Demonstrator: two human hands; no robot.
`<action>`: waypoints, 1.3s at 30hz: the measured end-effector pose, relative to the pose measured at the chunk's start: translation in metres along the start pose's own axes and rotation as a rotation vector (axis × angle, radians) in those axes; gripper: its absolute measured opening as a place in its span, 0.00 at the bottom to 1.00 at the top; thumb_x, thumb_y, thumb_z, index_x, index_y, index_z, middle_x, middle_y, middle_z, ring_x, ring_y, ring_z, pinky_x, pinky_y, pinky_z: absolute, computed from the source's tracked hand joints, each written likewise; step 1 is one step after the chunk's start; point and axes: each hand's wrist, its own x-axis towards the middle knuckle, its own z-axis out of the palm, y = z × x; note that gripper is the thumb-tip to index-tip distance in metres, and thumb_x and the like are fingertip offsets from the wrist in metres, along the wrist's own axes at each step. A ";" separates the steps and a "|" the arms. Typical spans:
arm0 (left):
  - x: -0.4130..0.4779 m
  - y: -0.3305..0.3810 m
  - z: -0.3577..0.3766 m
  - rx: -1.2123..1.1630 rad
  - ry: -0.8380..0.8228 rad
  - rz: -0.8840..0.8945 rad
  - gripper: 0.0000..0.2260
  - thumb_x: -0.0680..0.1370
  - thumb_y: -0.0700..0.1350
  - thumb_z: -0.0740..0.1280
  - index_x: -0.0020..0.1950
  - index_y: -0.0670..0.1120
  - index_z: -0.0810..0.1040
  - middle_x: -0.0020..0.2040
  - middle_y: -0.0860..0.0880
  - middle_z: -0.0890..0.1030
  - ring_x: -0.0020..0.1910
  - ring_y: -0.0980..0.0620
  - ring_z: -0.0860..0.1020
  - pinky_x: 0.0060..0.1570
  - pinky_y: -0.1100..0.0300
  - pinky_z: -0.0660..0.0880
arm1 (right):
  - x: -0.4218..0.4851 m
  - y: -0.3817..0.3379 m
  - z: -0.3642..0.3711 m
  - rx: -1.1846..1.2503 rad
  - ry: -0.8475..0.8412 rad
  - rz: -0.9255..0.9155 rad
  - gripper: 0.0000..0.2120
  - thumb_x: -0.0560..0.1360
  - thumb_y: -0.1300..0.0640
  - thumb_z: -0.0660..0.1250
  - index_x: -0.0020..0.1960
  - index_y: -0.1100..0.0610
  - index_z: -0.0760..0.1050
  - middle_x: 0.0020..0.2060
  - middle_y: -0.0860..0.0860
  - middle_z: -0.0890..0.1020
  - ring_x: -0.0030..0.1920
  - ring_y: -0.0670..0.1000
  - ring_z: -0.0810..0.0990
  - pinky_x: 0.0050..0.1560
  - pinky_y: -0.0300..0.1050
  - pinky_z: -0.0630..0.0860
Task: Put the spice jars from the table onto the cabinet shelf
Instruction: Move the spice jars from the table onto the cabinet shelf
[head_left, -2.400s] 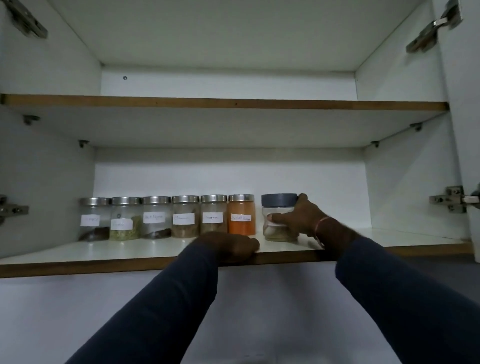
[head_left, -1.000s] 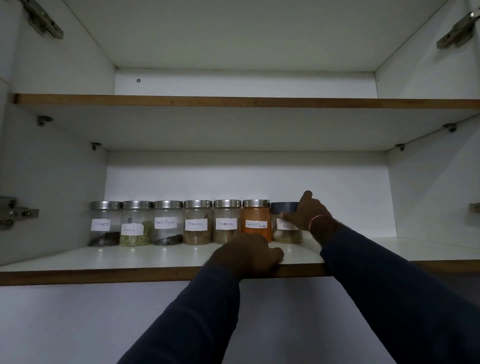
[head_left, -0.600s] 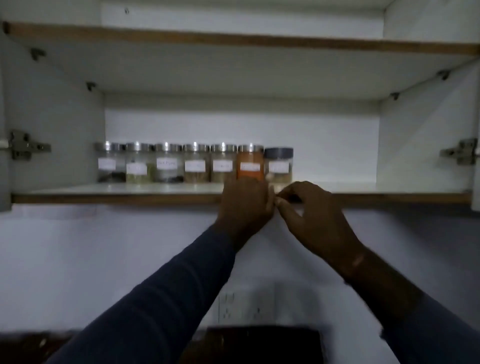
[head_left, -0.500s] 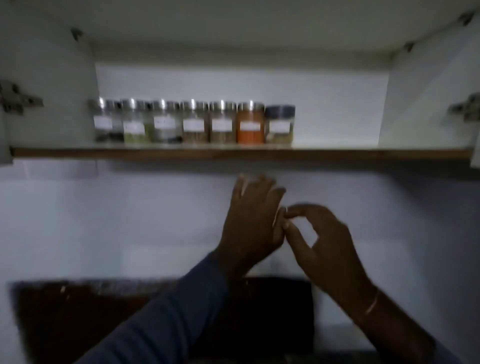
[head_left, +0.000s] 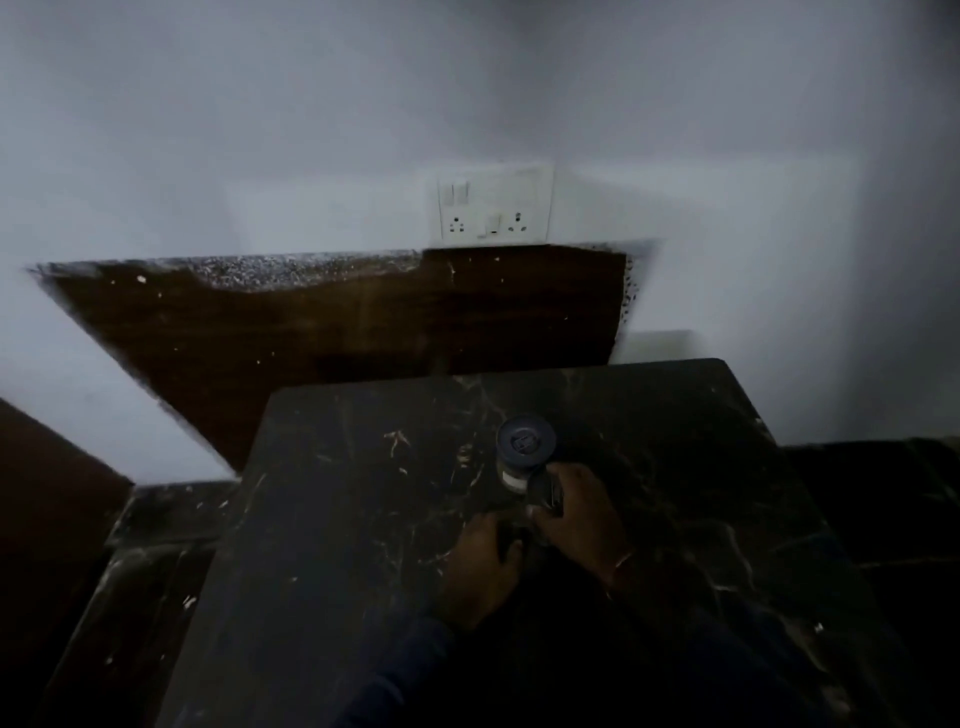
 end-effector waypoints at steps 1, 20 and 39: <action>-0.001 0.000 0.001 -0.009 -0.007 -0.003 0.14 0.78 0.45 0.63 0.64 0.48 0.74 0.61 0.48 0.76 0.60 0.51 0.74 0.60 0.59 0.70 | 0.004 -0.002 0.001 -0.017 0.007 0.013 0.33 0.71 0.47 0.73 0.71 0.56 0.68 0.68 0.56 0.71 0.69 0.56 0.70 0.69 0.49 0.67; 0.005 -0.024 -0.038 -0.500 0.025 -0.291 0.06 0.80 0.45 0.64 0.48 0.54 0.81 0.46 0.52 0.83 0.44 0.58 0.81 0.44 0.65 0.77 | 0.084 -0.058 0.002 -0.232 -0.203 -0.184 0.50 0.65 0.45 0.78 0.78 0.50 0.53 0.74 0.54 0.62 0.72 0.58 0.63 0.69 0.55 0.68; -0.009 0.035 -0.103 -1.888 -0.290 -0.125 0.35 0.75 0.65 0.60 0.72 0.40 0.69 0.66 0.35 0.74 0.57 0.41 0.78 0.50 0.51 0.79 | 0.005 -0.122 -0.134 0.559 -0.476 -0.587 0.36 0.72 0.58 0.71 0.75 0.48 0.60 0.70 0.44 0.70 0.67 0.41 0.73 0.60 0.39 0.76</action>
